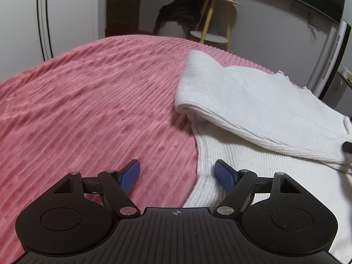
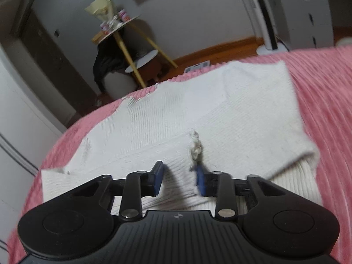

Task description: Fold small clothes

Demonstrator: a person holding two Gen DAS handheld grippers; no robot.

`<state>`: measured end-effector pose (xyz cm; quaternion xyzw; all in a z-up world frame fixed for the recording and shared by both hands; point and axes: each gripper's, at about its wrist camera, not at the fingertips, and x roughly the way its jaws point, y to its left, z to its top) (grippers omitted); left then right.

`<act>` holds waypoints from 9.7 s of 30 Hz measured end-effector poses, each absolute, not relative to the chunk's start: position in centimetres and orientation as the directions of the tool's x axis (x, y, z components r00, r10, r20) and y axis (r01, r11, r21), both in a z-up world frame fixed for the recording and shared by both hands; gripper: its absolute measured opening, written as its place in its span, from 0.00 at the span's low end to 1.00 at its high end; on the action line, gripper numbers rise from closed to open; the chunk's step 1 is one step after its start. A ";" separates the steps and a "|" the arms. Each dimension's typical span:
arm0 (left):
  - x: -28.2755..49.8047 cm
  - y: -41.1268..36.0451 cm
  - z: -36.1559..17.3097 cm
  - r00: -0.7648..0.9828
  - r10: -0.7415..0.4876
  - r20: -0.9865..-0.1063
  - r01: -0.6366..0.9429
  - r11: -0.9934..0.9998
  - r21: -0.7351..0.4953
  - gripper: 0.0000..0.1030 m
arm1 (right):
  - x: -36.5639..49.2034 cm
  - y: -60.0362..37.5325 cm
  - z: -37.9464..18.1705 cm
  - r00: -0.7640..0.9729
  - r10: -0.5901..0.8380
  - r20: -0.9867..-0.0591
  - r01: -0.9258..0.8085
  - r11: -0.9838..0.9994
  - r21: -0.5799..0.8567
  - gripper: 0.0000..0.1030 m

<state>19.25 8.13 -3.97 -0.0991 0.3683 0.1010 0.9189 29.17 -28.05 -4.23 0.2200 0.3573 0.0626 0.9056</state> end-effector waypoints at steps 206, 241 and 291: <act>17.6 10.6 -0.6 0.431 -0.432 -0.792 -0.082 0.855 -0.511 0.60 | 6.9 -37.5 -6.0 0.390 0.563 -0.729 0.221 0.711 0.668 0.54; 21.1 7.9 2.9 0.638 -0.241 -0.731 0.086 0.966 -0.244 0.73 | 14.7 -37.4 -0.4 0.765 0.286 -0.578 0.043 0.872 0.487 0.69; 27.8 6.4 5.8 0.790 -0.143 -0.596 0.113 0.990 -0.087 0.09 | 23.5 -32.6 2.1 0.819 0.098 -0.565 -0.041 0.993 0.112 0.07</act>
